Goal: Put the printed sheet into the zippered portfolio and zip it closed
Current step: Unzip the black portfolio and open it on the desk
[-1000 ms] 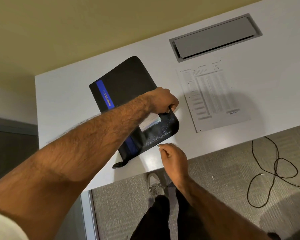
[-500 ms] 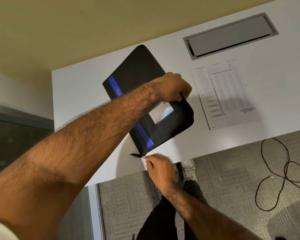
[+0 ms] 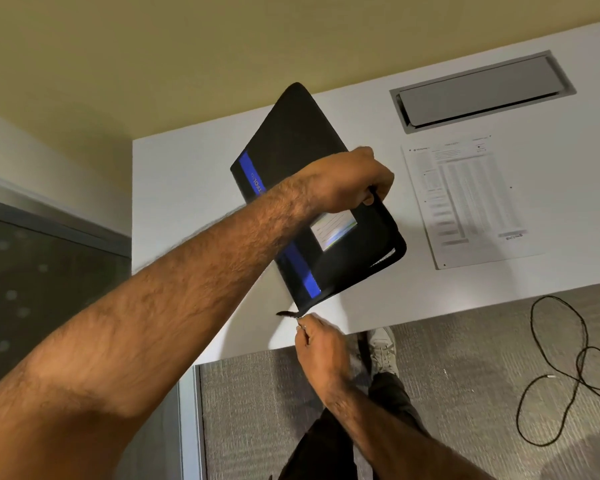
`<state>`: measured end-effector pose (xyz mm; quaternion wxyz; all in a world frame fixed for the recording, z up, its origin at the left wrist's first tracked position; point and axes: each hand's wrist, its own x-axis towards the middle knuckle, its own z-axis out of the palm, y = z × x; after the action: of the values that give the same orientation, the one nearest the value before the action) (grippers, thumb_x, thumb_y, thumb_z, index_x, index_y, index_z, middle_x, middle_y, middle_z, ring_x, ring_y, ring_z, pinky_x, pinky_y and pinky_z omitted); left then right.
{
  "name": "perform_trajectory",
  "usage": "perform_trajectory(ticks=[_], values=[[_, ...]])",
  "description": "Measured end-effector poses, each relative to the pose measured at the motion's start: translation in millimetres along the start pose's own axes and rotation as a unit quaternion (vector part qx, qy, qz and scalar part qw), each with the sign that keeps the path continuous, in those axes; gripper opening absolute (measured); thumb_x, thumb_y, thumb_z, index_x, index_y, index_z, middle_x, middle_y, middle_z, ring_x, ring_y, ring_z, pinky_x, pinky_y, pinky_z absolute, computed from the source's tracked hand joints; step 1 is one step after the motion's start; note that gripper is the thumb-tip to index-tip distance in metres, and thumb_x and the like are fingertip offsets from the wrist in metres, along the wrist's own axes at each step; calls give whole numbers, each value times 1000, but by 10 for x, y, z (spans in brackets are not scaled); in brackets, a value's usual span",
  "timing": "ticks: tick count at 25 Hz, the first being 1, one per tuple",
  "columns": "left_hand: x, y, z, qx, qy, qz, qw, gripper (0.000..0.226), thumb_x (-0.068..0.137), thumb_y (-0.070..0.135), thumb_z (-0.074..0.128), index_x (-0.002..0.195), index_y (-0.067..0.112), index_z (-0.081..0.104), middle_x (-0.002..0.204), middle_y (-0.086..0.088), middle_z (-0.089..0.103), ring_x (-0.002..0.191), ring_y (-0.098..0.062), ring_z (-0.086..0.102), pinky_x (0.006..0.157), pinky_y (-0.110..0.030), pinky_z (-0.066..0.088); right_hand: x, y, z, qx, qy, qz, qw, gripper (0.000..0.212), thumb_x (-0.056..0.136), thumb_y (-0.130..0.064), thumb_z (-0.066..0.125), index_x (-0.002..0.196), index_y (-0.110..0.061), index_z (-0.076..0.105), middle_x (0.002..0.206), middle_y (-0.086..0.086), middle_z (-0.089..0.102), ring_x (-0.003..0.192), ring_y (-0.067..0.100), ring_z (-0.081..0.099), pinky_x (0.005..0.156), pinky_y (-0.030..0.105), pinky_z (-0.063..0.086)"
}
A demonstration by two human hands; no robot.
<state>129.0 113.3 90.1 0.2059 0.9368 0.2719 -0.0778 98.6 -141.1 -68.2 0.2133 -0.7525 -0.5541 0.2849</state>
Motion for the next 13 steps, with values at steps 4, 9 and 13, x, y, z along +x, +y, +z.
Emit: perform_trajectory(ticks=[4,9,13], values=[[-606,-1,-92,-74,86,16,993,25,86,2,54,98,19,68,92,7,66,95,-9,54,84,-31,50,29,78,-17,-4,-55,-28,998,13,91,-24,54,92,-21,67,80,-5,68,72,13,62,61,27,48],[-1651,118,-62,-78,172,-70,979,14,99,26,51,94,21,62,96,8,61,108,-11,51,83,-28,47,97,215,-353,-7,-69,-42,997,23,97,-32,47,79,-23,58,73,-10,57,67,9,53,64,28,48],[-2258,193,192,-137,253,-217,933,21,96,38,57,78,28,54,129,10,57,139,-10,35,92,-37,50,555,412,-868,-3,11,12,1000,18,97,-29,50,86,-23,62,81,-10,60,74,10,58,69,29,52]])
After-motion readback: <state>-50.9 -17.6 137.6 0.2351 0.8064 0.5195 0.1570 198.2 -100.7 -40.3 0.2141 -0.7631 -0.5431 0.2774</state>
